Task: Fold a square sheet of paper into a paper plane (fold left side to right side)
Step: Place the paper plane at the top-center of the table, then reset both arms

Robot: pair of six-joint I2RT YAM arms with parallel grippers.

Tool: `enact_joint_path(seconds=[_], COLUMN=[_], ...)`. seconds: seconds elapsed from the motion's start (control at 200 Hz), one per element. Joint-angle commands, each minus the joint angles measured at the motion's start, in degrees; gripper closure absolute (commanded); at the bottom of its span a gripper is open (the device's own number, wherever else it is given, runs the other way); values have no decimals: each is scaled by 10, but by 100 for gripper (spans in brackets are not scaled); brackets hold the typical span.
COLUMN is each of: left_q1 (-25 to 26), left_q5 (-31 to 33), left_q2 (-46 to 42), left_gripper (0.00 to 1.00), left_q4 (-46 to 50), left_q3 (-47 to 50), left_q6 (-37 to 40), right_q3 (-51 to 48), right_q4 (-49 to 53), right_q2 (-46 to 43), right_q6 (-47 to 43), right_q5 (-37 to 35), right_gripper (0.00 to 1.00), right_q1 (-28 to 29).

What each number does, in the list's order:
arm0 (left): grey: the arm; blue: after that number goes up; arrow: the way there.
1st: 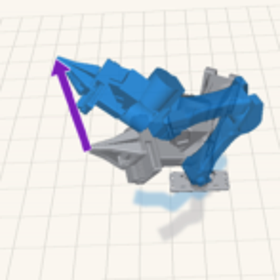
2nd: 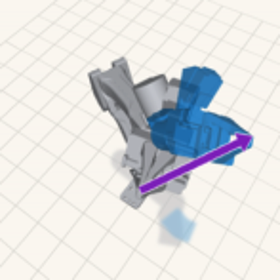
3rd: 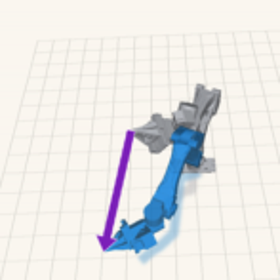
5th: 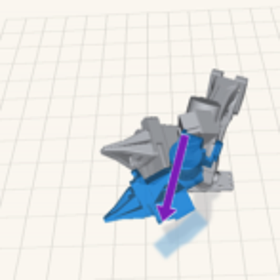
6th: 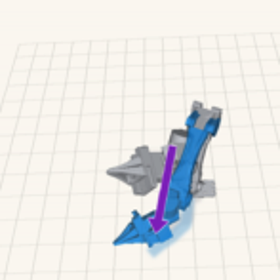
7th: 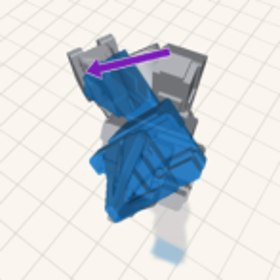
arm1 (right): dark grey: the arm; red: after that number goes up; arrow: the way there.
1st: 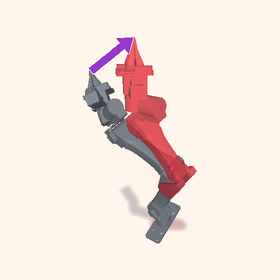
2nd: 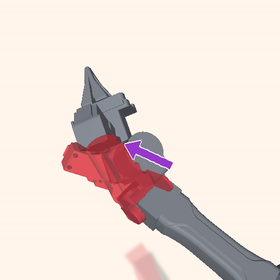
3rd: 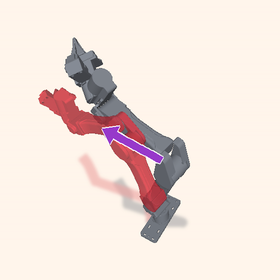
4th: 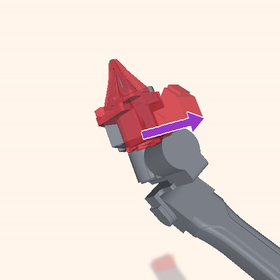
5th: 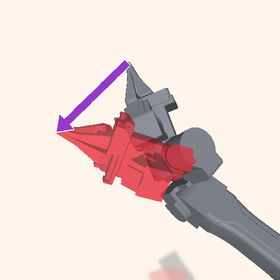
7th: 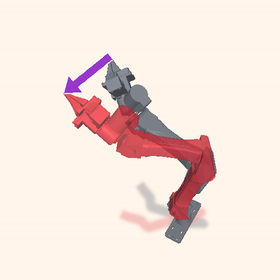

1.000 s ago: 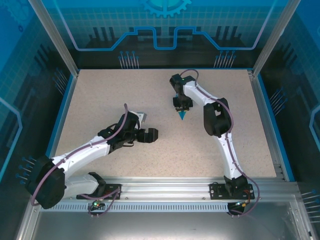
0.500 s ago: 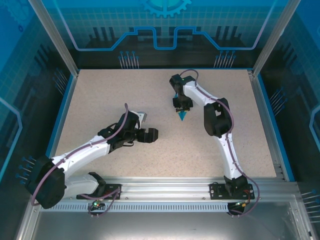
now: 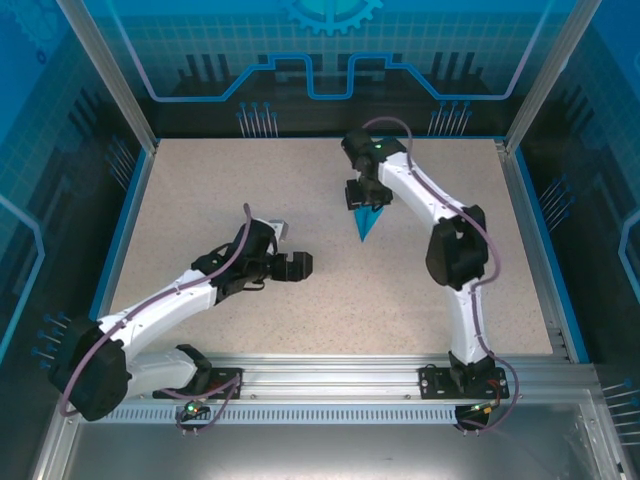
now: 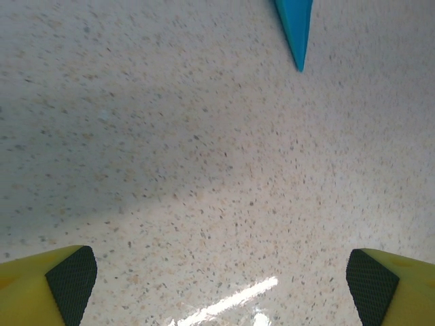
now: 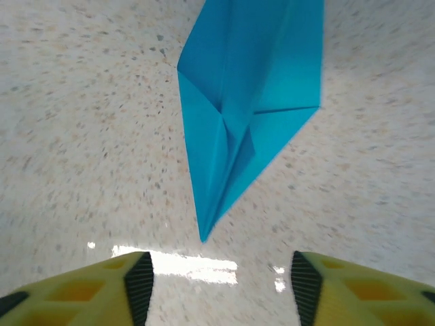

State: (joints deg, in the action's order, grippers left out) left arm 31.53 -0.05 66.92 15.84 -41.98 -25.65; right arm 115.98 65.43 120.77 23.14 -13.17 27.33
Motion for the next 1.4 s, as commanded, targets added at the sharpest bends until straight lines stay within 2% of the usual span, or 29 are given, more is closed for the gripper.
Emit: enact_joint_path(seconds=[0.0,0.07,0.185,0.315,0.425,0.545,0.685,0.87,0.965,1.101,1.341,1.396], left_q1=[-46,-79,-112,-117,-117,-117,-118,-146,-172,-212,-246,-248], left_q5=[20,31,100,212,278,324,367,342,314,243,134,115], left_q2=[-40,-60,-99,-147,-182,-191,-174,-140,-114,-62,71,98], left_gripper=[1,2,2,1,2,2,2,1,1,2,2,2], left_q4=[13,17,25,-7,-98,-145,-182,-289,-360,-452,-601,-601], left_q3=[-25,-29,-37,-19,40,81,122,196,233,260,243,227], left_q6=[-29,-30,-14,27,79,130,200,239,238,247,276,292], right_q3=[-50,-119,-280,-453,-605,-777,-854,-912,-922,-916,-903,-906], right_q4=[-5,-39,-128,-239,-382,-572,-672,-834,-904,-968,-1058,-1065], right_q2=[-137,-219,-358,-500,-588,-652,-621,-557,-514,-459,-360,-353], right_q6=[-36,-54,-84,-96,-125,-173,-170,-179,-184,-203,-230,-234], right_q5=[-45,-76,-123,-145,-88,-66,-32,2,27,50,75,84], right_gripper=[31,21,1,0,0,0,0,0,0,0,1,1], right_q1=[10,9,0,-49,-125,-170,-212,-235,-238,-237,-237,-237])
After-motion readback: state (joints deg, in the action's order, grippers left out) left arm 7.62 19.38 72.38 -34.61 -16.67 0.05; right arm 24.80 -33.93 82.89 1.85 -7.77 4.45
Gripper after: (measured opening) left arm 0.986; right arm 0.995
